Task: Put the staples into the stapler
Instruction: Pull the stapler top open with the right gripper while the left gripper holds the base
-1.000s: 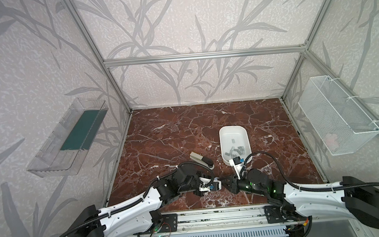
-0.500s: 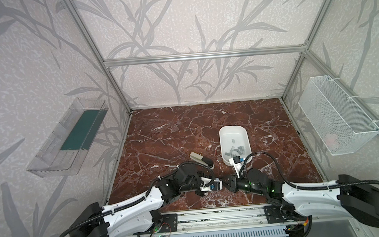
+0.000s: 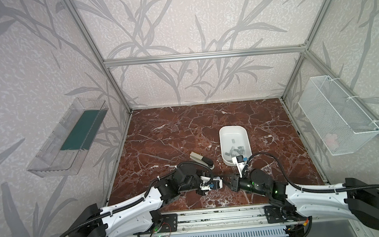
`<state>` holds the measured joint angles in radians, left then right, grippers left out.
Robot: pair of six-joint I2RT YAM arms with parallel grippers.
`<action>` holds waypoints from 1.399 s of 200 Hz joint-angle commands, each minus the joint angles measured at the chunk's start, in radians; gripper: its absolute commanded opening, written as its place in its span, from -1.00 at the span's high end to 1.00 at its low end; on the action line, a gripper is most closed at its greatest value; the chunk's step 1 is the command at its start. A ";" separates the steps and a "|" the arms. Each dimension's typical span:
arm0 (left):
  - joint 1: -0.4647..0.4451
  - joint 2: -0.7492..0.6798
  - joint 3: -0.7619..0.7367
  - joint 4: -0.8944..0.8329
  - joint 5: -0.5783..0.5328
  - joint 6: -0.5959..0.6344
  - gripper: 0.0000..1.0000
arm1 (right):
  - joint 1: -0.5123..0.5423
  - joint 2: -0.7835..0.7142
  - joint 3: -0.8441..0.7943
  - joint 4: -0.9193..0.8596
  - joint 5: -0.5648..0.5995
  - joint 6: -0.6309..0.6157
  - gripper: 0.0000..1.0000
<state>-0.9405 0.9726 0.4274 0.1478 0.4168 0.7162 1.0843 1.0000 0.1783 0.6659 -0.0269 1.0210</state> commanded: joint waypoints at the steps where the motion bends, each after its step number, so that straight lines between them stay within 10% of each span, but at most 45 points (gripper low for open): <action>1: 0.056 -0.073 -0.012 0.016 0.085 -0.046 1.00 | -0.040 0.010 -0.055 -0.124 0.069 -0.039 1.00; 69: 0.129 -0.121 -0.050 0.015 0.201 -0.061 1.00 | -0.114 0.002 -0.120 -0.130 0.057 -0.064 1.00; 87: 0.132 -0.108 -0.083 0.107 0.135 -0.096 0.99 | -0.113 -0.053 -0.123 -0.181 0.052 -0.062 1.00; 116: 0.133 -0.054 -0.102 0.207 -0.039 -0.155 0.40 | -0.105 -0.172 -0.141 -0.210 0.038 -0.048 1.00; 210: 0.145 0.124 -0.049 0.195 -0.226 -0.199 0.28 | -0.095 -0.459 -0.158 -0.404 0.077 -0.008 1.00; 280: 0.138 0.033 -0.007 0.014 0.123 -0.098 -0.03 | -0.096 -0.309 -0.129 -0.390 0.117 0.031 1.00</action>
<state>-0.7975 1.0504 0.3660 0.2638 0.3412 0.5556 0.9874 0.6239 0.0265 0.2623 0.0681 1.0298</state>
